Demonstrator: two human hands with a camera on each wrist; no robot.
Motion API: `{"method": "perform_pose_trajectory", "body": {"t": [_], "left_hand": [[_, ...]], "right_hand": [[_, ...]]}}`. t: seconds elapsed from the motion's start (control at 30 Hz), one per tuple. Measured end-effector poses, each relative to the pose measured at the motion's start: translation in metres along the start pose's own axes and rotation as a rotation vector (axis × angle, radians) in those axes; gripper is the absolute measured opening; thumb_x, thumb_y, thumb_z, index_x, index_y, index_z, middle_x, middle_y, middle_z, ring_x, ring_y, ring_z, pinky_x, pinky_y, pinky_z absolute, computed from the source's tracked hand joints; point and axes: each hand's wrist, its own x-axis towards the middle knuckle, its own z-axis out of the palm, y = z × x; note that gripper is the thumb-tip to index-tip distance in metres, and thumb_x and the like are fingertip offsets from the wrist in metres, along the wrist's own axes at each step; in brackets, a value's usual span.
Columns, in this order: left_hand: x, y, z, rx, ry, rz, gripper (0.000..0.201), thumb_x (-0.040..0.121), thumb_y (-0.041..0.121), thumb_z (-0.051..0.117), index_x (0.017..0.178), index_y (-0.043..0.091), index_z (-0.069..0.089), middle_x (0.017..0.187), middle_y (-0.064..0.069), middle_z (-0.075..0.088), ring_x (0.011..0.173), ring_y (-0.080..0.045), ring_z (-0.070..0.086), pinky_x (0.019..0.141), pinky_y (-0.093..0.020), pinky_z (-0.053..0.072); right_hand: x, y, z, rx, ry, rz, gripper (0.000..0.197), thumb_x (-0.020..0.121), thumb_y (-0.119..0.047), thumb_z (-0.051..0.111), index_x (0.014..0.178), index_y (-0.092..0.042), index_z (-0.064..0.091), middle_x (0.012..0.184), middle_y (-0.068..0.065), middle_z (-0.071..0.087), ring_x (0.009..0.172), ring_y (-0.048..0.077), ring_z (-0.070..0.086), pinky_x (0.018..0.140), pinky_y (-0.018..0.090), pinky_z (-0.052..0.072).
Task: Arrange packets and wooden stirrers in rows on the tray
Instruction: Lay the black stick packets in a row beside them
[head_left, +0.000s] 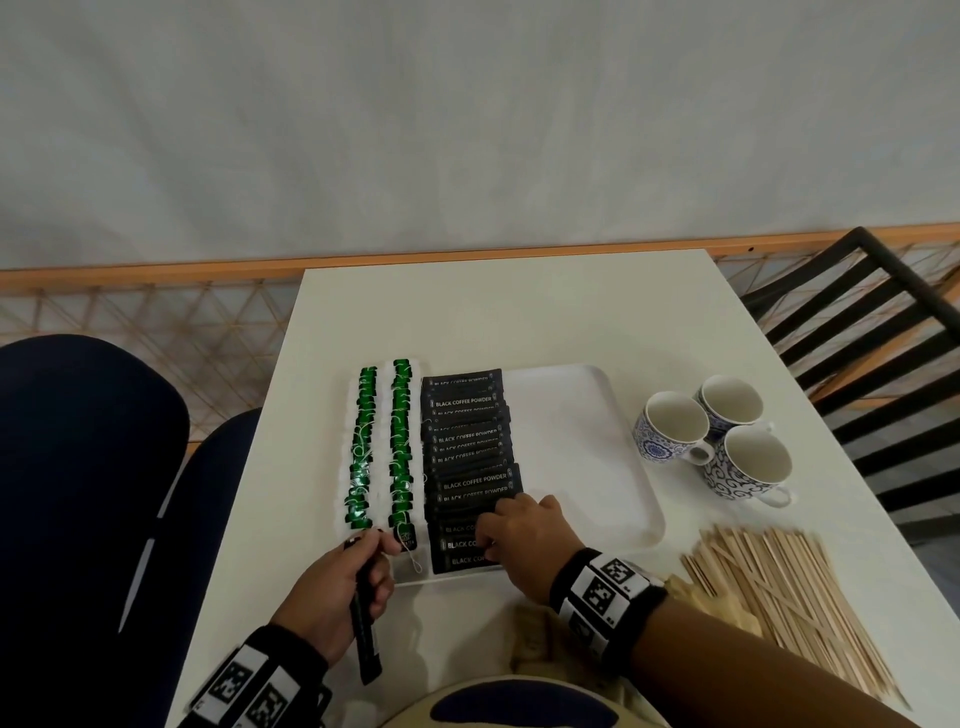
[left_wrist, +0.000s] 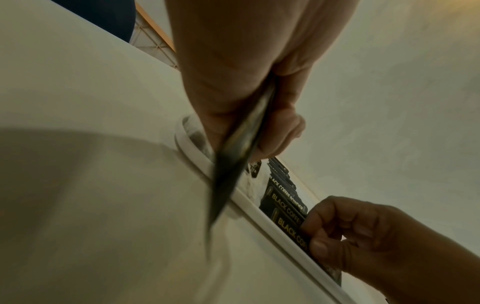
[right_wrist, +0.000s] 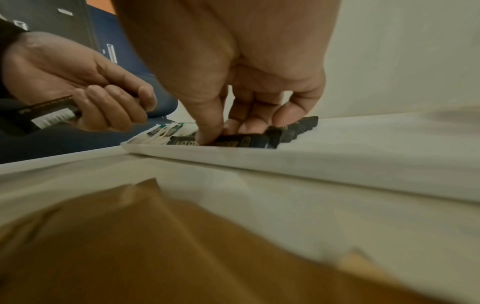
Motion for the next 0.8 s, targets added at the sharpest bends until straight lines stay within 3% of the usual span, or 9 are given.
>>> {"method": "perform_pose_trajectory", "body": {"t": [0.13,0.27,0.4,0.5,0.57,0.67,0.8], "left_hand": [[-0.001,0.002,0.003,-0.022,-0.013,0.025,0.045,0.104,0.033,0.03,0.093,0.0,0.059,0.064,-0.007,0.044,0.062,-0.022,0.047,0.062,-0.033,0.037],[0.0,0.007,0.009,0.079,0.003,0.12,0.053,0.103,0.038,0.024,0.1,0.003,0.064,0.074,-0.006,0.049,0.069,-0.019,0.043,0.068,-0.033,0.036],[0.004,0.018,0.022,0.047,-0.047,0.167,0.051,0.101,0.045,0.022,0.112,0.015,0.063,0.073,-0.003,0.048,0.056,-0.012,0.039,0.053,-0.026,0.034],[0.004,0.026,0.027,-0.022,-0.124,0.192,0.05,0.098,0.048,0.023,0.118,0.023,0.061,0.073,-0.005,0.05,0.05,-0.012,0.04,0.045,-0.023,0.034],[0.003,0.029,0.029,-0.018,-0.168,0.209,0.048,0.096,0.048,0.026,0.119,0.025,0.061,0.076,-0.007,0.051,0.051,-0.015,0.044,0.047,-0.024,0.041],[0.004,0.027,0.031,0.0,-0.19,0.204,0.041,0.095,0.038,0.037,0.118,0.016,0.062,0.081,-0.01,0.05,0.055,-0.019,0.046,0.052,-0.027,0.047],[0.008,0.019,0.031,0.161,-0.051,0.21,0.015,0.091,0.006,0.057,0.086,0.003,0.07,0.083,-0.012,0.062,0.054,-0.015,0.056,0.052,-0.026,0.052]], "right_hand": [[-0.001,-0.002,-0.002,0.058,0.037,0.014,0.018,0.092,-0.033,0.054,0.108,-0.027,0.058,0.113,-0.003,0.055,0.109,0.021,0.048,0.091,0.038,0.036],[0.0,-0.007,-0.025,0.354,0.055,-0.005,0.017,0.092,-0.035,0.057,0.099,-0.022,0.064,0.099,-0.004,0.062,0.092,0.013,0.054,0.085,0.029,0.047],[0.002,-0.014,-0.046,0.605,-0.143,0.02,0.019,0.092,-0.036,0.061,0.106,-0.023,0.064,0.104,-0.006,0.067,0.089,0.005,0.057,0.079,0.016,0.044],[0.002,-0.019,-0.051,0.739,-0.249,0.017,0.025,0.09,-0.036,0.065,0.11,-0.021,0.062,0.109,-0.002,0.069,0.094,0.008,0.061,0.087,0.022,0.048],[0.0,-0.021,-0.052,0.818,-0.306,0.029,0.023,0.089,-0.032,0.067,0.108,-0.021,0.06,0.104,0.001,0.071,0.088,0.009,0.063,0.085,0.025,0.049],[-0.004,-0.022,-0.051,0.927,-0.347,0.049,0.011,0.091,-0.022,0.065,0.091,-0.024,0.054,0.088,0.005,0.07,0.076,0.014,0.065,0.071,0.026,0.053],[-0.008,-0.016,-0.046,0.972,-0.337,0.119,0.015,0.091,-0.013,0.056,0.087,-0.02,0.044,0.085,0.008,0.072,0.07,0.021,0.067,0.062,0.027,0.051]]}}
